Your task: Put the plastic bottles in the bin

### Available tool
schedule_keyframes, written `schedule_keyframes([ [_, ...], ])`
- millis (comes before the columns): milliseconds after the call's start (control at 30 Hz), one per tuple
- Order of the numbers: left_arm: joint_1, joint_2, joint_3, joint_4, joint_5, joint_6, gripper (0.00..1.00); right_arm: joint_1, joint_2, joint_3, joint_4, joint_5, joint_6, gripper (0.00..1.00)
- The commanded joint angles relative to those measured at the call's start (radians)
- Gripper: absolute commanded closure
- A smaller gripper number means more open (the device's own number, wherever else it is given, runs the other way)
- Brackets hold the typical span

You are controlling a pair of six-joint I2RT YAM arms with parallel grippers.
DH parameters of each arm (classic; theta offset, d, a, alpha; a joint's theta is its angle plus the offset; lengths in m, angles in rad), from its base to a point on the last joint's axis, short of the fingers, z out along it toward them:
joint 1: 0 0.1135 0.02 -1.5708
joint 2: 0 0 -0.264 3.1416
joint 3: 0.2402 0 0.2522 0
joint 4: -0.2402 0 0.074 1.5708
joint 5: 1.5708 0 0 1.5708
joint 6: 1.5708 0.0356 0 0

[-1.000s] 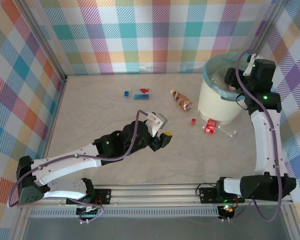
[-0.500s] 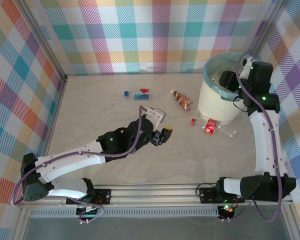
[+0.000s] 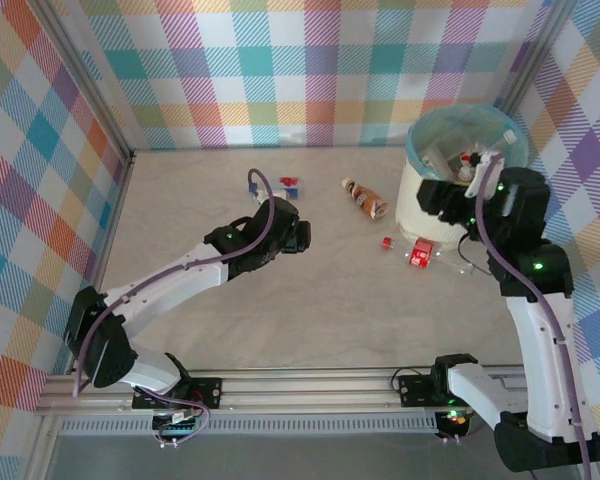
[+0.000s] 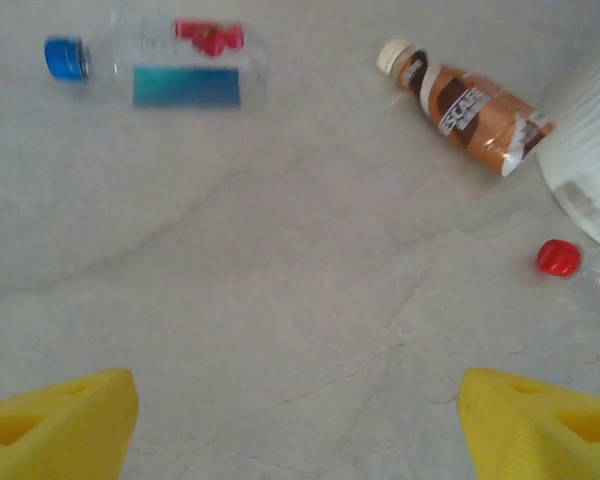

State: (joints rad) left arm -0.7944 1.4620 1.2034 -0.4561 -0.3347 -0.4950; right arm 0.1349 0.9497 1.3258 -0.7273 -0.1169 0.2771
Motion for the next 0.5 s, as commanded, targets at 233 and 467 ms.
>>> schedule_keyframes([
  [233,0.167,0.146,0.023,0.089,0.282,-0.222,0.15,0.228,-0.025,-0.271,-0.025,-0.001,0.104,0.38],
  [467,0.251,0.378,0.249,0.064,0.319,-0.316,0.14,0.439,0.054,-0.270,0.029,0.068,0.151,0.36],
])
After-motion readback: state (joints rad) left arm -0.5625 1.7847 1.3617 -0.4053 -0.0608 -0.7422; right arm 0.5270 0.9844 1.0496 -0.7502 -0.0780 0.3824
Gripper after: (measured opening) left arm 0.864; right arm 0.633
